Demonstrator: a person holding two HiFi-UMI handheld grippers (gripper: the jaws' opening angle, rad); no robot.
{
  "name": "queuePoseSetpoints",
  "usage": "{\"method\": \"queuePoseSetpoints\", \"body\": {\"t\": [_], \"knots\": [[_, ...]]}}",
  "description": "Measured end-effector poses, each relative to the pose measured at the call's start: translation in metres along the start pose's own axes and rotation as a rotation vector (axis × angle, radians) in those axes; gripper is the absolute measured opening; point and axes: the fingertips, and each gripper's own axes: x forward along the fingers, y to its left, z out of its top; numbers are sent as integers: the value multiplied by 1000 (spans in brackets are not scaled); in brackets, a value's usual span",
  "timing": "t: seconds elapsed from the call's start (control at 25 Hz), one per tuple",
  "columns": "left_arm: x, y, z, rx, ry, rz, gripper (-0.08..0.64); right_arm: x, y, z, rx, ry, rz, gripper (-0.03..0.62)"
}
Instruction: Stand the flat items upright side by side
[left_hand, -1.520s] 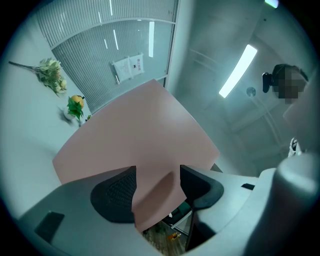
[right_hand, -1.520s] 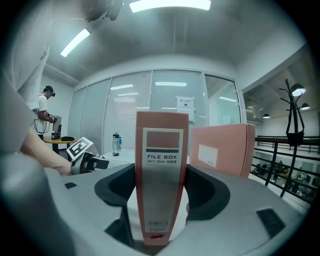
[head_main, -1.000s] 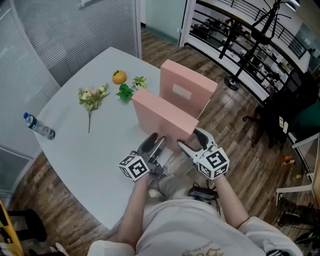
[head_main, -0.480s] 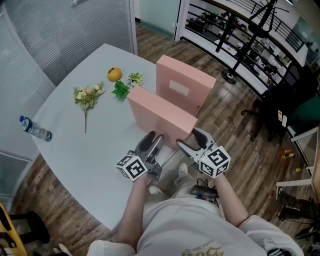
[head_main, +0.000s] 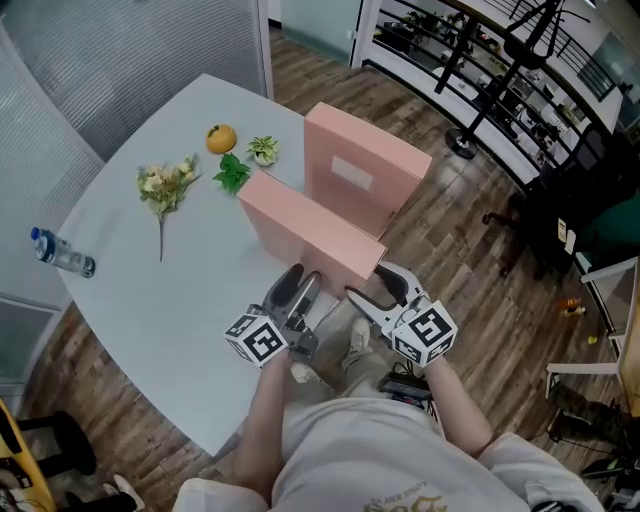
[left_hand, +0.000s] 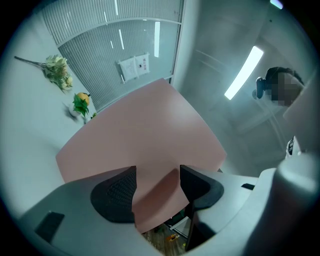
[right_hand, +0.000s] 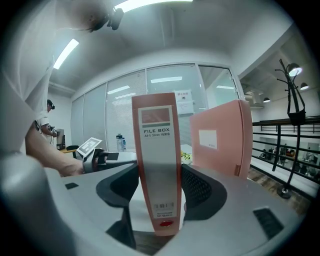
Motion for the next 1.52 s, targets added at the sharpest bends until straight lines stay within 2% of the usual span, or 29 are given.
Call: {"method": "queuePoseSetpoints", "body": {"t": [0.16,0.72,1.52], "knots": [[4,4,-3,-15,-7,26,261,1,-1,0,-25,12,8,275],[25,6,-4,-13,-31,41,261,3,-26,1,-53,30,48,272],[73,13,-4,-3,-48,74,261,8,-76,4,-63,28,76,270]]}}
